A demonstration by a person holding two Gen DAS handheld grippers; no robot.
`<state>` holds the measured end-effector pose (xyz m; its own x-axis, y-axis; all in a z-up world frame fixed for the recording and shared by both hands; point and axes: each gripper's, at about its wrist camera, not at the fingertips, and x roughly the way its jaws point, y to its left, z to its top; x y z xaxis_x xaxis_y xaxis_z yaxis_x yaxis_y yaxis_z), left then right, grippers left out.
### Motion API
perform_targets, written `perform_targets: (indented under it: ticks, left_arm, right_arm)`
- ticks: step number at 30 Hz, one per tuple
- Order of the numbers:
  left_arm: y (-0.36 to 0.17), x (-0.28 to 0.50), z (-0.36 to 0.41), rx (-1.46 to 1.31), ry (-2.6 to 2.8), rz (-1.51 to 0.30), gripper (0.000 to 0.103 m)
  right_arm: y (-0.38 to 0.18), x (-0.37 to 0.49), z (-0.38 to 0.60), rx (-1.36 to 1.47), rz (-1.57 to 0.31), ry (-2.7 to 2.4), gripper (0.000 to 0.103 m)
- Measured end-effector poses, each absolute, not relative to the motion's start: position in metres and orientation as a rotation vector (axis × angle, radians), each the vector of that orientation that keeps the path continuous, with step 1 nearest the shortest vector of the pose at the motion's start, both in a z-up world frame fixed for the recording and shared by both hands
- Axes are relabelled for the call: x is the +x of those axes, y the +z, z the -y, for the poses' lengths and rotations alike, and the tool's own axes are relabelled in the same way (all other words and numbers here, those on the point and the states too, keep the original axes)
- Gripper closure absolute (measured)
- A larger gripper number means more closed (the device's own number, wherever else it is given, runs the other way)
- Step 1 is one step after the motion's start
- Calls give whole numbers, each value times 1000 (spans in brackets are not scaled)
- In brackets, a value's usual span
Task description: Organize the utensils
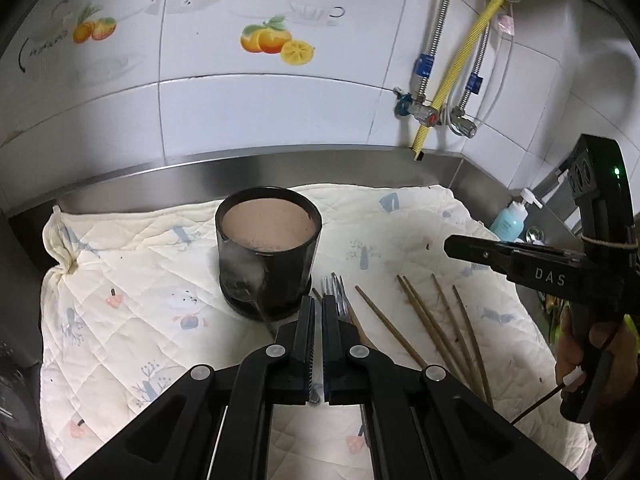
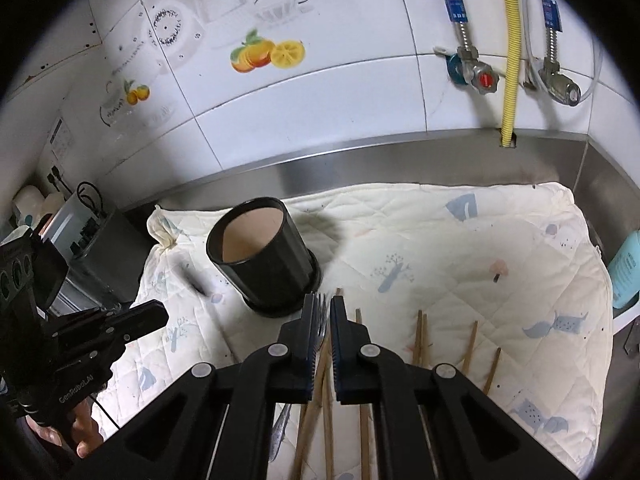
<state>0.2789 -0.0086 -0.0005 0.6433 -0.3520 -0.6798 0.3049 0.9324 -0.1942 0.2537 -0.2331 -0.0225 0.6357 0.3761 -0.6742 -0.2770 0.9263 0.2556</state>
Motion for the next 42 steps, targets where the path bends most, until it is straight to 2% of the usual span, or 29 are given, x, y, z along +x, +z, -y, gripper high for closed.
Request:
perform_targets:
  ticks: [24, 27, 30, 31, 33, 35, 36, 38, 42]
  left_arm:
    - [-80, 312, -18, -148, -298, -997, 98]
    - [-91, 320, -26, -178, -275, -1036, 93]
    - [-100, 325, -34, -196, -248, -1060, 72]
    - [-101, 326, -35, -198, -248, -1058, 68]
    - [-104, 327, -36, -199, -253, -1060, 66]
    - [-106, 329, -37, -199, -261, -1063, 53]
    - [-106, 330, -37, -199, -262, -1062, 52]
    - [-107, 331, -37, -209, -274, -1066, 52]
    - [-108, 333, -28, -204, -308, -1072, 52]
  right_arm:
    - [-78, 268, 236, 158, -981, 373, 94]
    - [-83, 270, 237, 165, -996, 361, 93]
    - [-88, 272, 238, 168, -1018, 338, 90]
    - [-90, 273, 238, 170, -1023, 337, 90]
    - [-92, 272, 238, 169, -1029, 337, 90]
    - [-95, 273, 238, 165, -1035, 332, 87]
    - [-97, 273, 239, 163, -1043, 324, 85]
    - [-99, 273, 240, 167, -1045, 315, 69]
    - [-99, 270, 245, 160, -1042, 280, 67]
